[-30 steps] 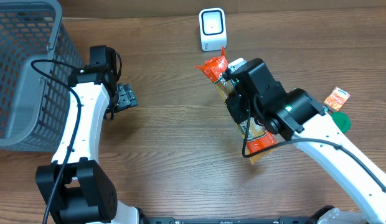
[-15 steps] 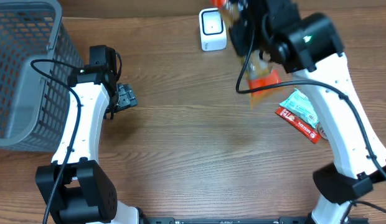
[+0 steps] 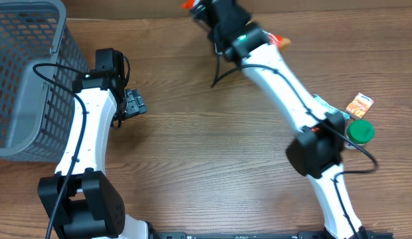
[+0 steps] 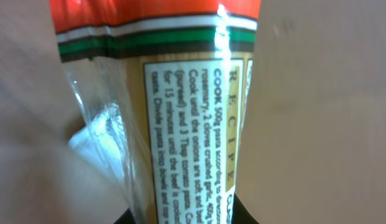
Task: Scan the item barcode
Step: 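Carry the pasta pack toward the white barcode scanner, then hold the pasta pack in front of the barcode scanner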
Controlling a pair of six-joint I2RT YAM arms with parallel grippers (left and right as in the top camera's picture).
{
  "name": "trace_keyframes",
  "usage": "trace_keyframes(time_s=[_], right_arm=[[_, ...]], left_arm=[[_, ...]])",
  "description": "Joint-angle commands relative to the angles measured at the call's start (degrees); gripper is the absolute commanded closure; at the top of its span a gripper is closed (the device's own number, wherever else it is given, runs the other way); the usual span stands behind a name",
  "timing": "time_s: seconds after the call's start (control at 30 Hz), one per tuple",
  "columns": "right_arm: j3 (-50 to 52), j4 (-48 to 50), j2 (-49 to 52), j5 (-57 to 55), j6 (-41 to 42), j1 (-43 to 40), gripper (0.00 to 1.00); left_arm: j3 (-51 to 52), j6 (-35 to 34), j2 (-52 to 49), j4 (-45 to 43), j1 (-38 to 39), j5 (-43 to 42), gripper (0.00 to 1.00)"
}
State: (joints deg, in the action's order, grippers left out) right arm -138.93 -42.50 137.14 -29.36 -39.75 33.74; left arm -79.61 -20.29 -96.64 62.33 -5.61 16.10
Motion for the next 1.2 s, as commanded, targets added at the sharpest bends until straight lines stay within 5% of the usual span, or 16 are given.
trace_keyframes(time_s=[0.0, 0.23, 0.53, 1.17], right_arm=[[-1.7, 10.1, 0.85, -9.44, -13.6, 1.31, 0.96], [-1.66, 33.55, 8.44, -13.14, -25.42, 1.42, 0.96], [-1.66, 50.16, 13.53, -10.95, -34.05, 1.46, 0.96], [-1.66, 54.77, 19.08, -2.14, -34.25, 2.51, 0.96]], left_arm=[[-1.01, 1.46, 1.11, 0.0, 0.37, 0.37, 0.0], [-1.01, 1.46, 1.11, 0.0, 0.37, 0.37, 0.0], [-1.01, 1.46, 1.11, 0.0, 0.37, 0.37, 0.0], [-1.01, 1.46, 1.11, 0.0, 0.37, 0.37, 0.0]])
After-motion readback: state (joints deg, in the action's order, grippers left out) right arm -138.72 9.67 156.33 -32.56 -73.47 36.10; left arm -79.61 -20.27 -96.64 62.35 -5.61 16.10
